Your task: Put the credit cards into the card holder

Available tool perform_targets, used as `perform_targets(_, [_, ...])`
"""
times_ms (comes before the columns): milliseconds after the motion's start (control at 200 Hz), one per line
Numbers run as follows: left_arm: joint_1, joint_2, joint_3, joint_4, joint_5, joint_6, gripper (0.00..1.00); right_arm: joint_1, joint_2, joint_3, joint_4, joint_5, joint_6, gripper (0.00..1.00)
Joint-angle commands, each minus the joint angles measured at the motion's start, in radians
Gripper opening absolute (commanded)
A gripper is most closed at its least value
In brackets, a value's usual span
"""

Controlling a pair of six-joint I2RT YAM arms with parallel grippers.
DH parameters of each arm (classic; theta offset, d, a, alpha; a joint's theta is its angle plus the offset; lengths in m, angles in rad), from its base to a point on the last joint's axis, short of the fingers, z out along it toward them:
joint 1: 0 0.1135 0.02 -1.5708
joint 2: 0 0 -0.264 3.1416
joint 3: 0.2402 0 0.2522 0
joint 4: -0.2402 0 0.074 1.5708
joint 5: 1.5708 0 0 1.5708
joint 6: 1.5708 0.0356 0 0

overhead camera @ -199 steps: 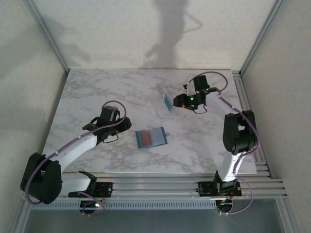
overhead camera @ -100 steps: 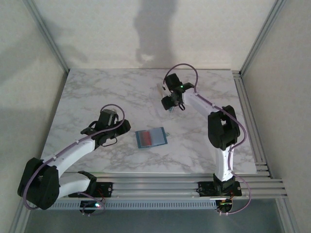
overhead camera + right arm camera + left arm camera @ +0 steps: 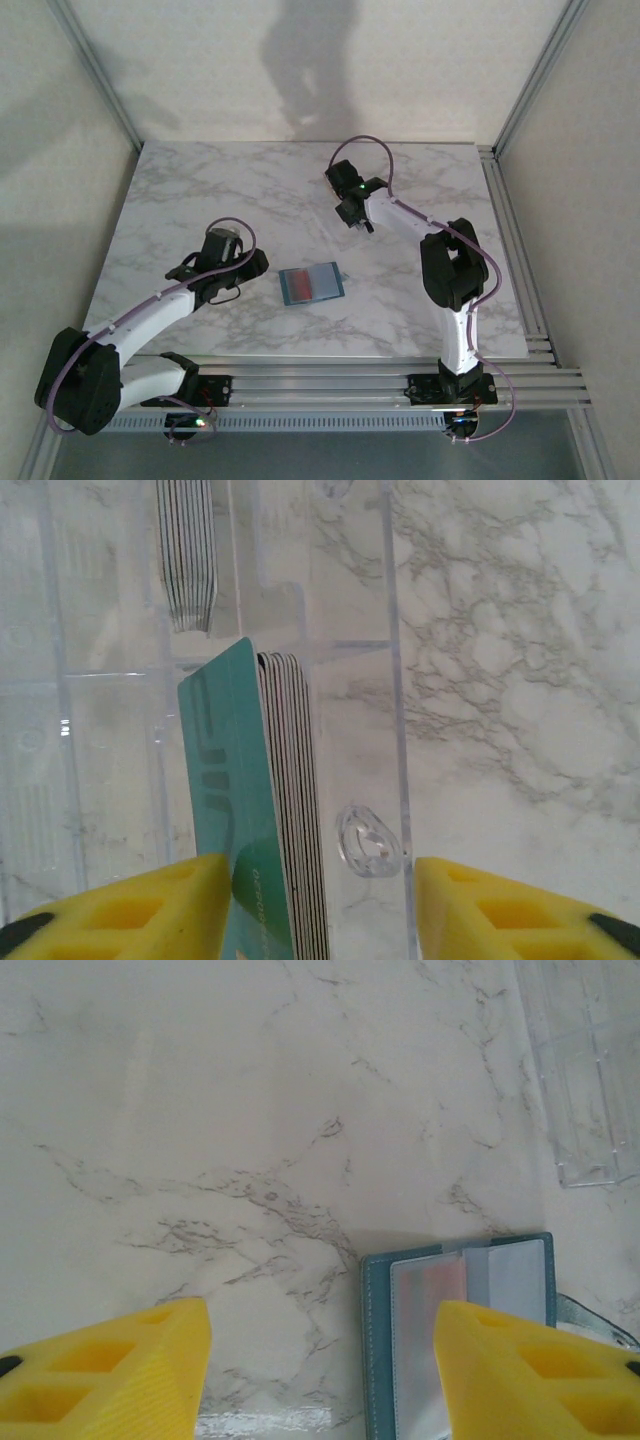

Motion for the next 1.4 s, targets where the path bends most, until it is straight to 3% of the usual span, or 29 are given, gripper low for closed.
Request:
perform_targets(0, [0.008,0.0,0.011,-0.017,0.011,0.0,0.6,0.004,-0.027,-0.014,0.007,0.067,-0.004,0.47])
perform_targets(420, [0.008,-0.025,0.015,-0.032,-0.02,0.013,0.61,0.018,-0.024,-0.007,0.009,0.124,-0.023,0.35])
perform_targets(661, [0.009,-0.033,0.017,-0.04,-0.051,0.018,0.61,0.029,-0.007,-0.012,0.014,0.179,-0.039,0.38])
perform_targets(846, [0.01,-0.041,0.005,-0.028,-0.055,0.016,0.61,0.031,0.002,-0.009,0.012,0.179,-0.041,0.31])
perform_targets(976, [0.011,-0.024,0.017,-0.049,-0.053,0.025,0.6,0.031,0.008,0.003,-0.035,0.135,-0.027,0.46])
perform_targets(1171, [0.011,-0.023,0.0,-0.031,-0.053,0.023,0.61,0.031,0.037,-0.001,-0.043,0.179,-0.051,0.56])
perform_targets(1397, [0.013,-0.024,-0.007,-0.025,-0.058,0.022,0.61,0.032,0.061,0.008,-0.024,0.26,-0.08,0.54])
